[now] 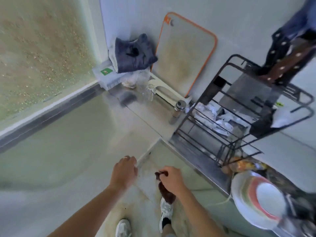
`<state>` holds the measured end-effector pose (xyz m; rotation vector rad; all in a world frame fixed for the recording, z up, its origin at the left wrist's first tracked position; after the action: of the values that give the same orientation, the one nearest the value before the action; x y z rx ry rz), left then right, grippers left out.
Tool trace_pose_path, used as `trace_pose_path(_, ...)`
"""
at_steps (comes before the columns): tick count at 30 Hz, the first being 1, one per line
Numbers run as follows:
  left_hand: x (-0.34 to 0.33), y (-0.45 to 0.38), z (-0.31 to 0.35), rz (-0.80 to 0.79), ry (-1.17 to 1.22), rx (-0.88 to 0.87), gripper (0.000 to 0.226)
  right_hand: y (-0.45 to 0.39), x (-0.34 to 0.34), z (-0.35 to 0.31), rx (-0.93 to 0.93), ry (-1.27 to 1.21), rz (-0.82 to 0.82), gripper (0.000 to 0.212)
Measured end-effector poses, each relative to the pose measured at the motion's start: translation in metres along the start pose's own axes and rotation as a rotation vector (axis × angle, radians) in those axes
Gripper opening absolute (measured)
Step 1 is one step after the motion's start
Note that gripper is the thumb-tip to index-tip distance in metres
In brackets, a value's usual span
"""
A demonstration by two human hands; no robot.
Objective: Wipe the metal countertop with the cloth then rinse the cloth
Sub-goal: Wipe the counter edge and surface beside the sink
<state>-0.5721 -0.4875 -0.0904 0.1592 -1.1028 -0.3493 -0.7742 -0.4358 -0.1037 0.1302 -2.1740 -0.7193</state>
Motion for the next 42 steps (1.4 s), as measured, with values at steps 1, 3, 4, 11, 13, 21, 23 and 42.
trace_pose_path(1,-0.001,0.003,0.019,-0.043,-0.025,-0.045,0.020,0.016,0.012,0.012,-0.060,-0.041,0.064,0.027)
trace_pose_path(3,-0.005,0.013,0.058,-0.118,-0.062,-0.132,0.019,0.049,0.037,0.036,-0.155,-0.124,0.162,0.024)
trace_pose_path(4,-0.010,0.018,0.078,-0.155,-0.081,-0.177,0.018,0.067,0.050,0.048,-0.183,-0.149,0.204,0.023)
trace_pose_path(11,-0.074,0.078,0.230,-0.387,-0.222,-0.530,0.017,0.207,0.104,0.156,-0.388,-0.352,0.486,0.027)
trace_pose_path(13,-0.102,0.105,0.277,-0.440,-0.286,-0.635,0.012,0.249,0.108,0.196,-0.467,-0.414,0.560,0.026)
trace_pose_path(21,-0.251,0.228,0.438,-0.608,-0.404,-0.997,0.028,0.367,0.102,0.365,-0.721,-0.557,0.754,0.031)
trace_pose_path(23,-0.283,0.254,0.464,-0.618,-0.418,-1.053,0.019,0.388,0.101,0.404,-0.768,-0.568,0.812,0.028)
trace_pose_path(42,-0.490,0.341,0.580,-0.507,-0.406,-1.513,0.050,0.380,0.035,0.590,-0.787,0.029,1.055,0.053)
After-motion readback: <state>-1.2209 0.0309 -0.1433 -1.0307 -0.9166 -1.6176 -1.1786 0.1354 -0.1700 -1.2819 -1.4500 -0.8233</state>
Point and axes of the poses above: each hand's wrist, its own y-axis away from the middle knuckle, its own x-axis out of the back of the hand, z = x × y, the point moved 8 cm from there along -y, towards the middle knuckle, and after that the axes turned 3 degrees about y, right-handed, at the moved point
